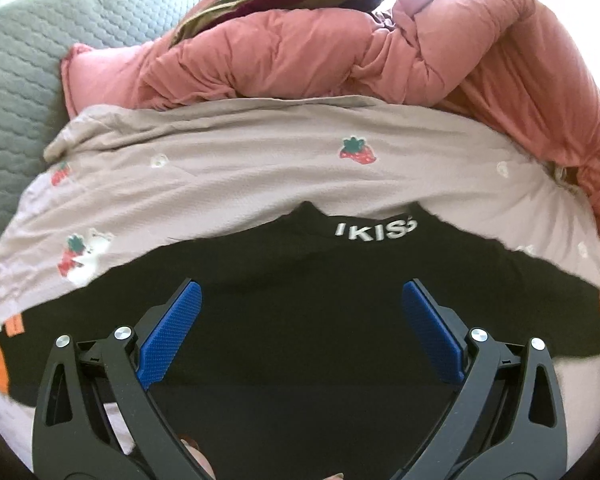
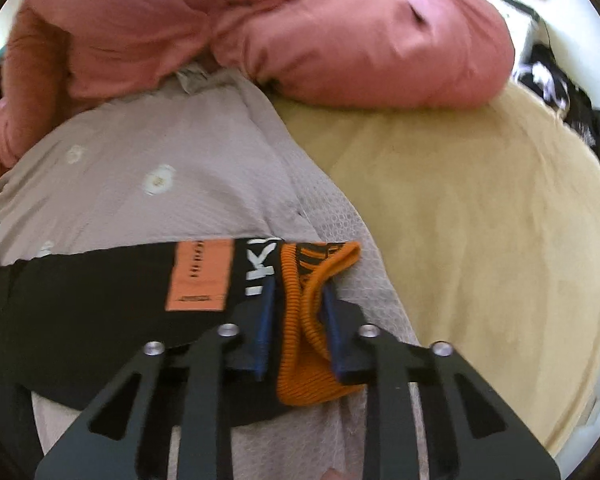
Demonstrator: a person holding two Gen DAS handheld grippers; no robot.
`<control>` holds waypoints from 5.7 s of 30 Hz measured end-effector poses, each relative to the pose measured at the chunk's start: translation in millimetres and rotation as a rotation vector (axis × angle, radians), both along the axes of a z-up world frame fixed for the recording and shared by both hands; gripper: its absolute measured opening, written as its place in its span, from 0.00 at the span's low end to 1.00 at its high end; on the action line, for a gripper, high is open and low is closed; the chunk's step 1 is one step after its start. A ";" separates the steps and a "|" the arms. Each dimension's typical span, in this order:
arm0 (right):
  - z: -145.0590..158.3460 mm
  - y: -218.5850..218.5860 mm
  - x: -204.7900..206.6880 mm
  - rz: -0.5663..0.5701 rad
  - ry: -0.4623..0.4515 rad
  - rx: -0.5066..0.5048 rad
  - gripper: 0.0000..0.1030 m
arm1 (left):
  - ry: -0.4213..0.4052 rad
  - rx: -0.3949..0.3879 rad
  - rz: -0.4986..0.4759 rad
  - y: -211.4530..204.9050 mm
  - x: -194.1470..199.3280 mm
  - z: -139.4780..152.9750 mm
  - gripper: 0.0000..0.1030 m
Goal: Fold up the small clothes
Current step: 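Carry the cuff with the right tool across the shirt back, then lower the cuff onto the shirt back and open the right tool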
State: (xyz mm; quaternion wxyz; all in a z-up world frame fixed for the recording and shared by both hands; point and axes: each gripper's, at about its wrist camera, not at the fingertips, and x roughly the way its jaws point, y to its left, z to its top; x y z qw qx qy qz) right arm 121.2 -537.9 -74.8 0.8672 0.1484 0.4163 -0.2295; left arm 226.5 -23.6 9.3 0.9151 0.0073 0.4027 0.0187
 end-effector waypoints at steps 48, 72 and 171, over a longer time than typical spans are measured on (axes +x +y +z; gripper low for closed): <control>142.0 213.1 37.8 0.486 -0.240 0.054 0.04 | 0.044 -0.190 -0.025 69.8 -30.0 -17.9 0.91; 119.1 377.2 88.2 0.834 -0.194 0.185 0.14 | 0.100 -0.454 -0.067 98.7 -25.9 -42.7 0.77; -11.4 298.5 75.1 0.595 0.071 0.105 0.50 | 0.175 -0.300 -0.131 82.7 -26.8 -67.4 0.32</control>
